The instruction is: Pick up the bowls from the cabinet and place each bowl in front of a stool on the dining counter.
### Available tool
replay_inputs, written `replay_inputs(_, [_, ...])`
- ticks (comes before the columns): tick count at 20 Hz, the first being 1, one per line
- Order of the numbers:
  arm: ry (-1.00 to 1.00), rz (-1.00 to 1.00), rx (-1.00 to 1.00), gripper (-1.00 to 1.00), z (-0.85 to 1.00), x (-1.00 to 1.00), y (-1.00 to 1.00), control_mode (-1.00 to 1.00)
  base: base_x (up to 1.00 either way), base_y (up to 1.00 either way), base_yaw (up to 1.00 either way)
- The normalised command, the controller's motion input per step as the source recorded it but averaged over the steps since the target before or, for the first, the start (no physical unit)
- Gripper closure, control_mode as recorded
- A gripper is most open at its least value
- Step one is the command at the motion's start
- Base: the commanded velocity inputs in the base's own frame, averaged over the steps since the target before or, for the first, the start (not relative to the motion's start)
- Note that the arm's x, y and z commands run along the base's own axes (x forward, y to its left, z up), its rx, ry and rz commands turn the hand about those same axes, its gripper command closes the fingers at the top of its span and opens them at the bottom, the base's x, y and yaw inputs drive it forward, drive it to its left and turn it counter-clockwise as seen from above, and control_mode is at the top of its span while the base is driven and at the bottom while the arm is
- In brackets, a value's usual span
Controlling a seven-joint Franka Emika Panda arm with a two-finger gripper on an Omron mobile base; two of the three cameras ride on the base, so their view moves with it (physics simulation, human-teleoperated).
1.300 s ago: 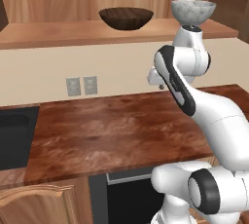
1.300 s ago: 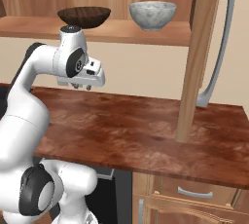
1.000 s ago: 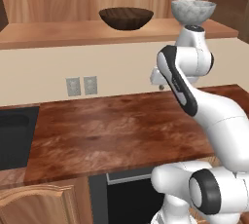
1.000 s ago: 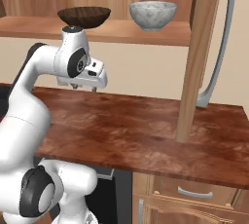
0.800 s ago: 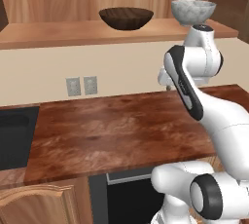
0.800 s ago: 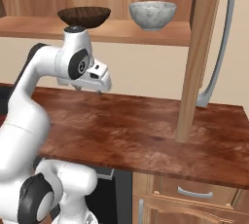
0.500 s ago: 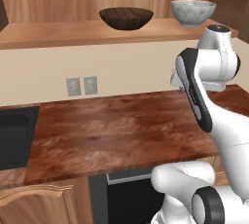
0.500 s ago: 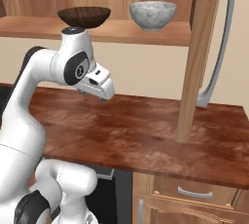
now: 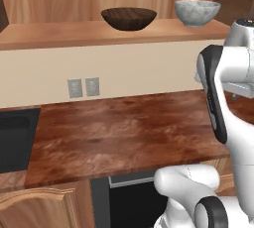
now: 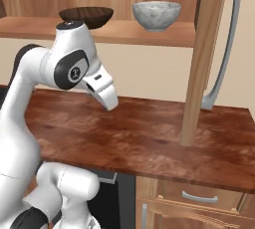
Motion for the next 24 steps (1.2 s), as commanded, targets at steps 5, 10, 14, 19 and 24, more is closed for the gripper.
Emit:
replay_inputs(5, [-0.05,-0.28,0.05,-1.0,0.46,-0.35,-0.29,-1.0,0.0,0.0,0.0])
replay_inputs(10, [-0.27,-0.15,0.12,-1.0,0.46,-0.06,-0.15,-1.0,0.0,0.0,0.0])
replay_inputs(14, [-0.49,-0.04,0.16,-1.0,0.5,0.0,-0.02,-1.0,0.0,0.0,0.0])
replay_inputs(19, [-0.45,0.0,0.16,-1.0,0.47,0.0,-0.02,-1.0,0.0,0.0,0.0])
replay_inputs(24, [-0.15,-0.08,0.04,-1.0,0.44,0.0,0.0,-1.0,0.0,0.0,0.0])
